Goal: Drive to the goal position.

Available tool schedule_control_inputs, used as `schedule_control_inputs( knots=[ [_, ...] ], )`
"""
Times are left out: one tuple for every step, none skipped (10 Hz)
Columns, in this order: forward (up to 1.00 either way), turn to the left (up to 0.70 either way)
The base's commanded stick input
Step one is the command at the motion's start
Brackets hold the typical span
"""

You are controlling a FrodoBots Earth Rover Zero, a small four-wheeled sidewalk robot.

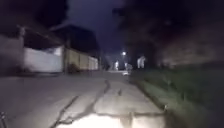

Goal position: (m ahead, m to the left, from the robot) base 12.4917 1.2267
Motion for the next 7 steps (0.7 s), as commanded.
schedule_control_inputs(
  knots=[
    [0.69,0.0],
    [0.69,-0.06],
    [0.69,-0.17],
    [0.69,-0.28],
    [0.69,-0.31],
    [0.69,-0.01],
    [0.69,0.0]
  ],
)
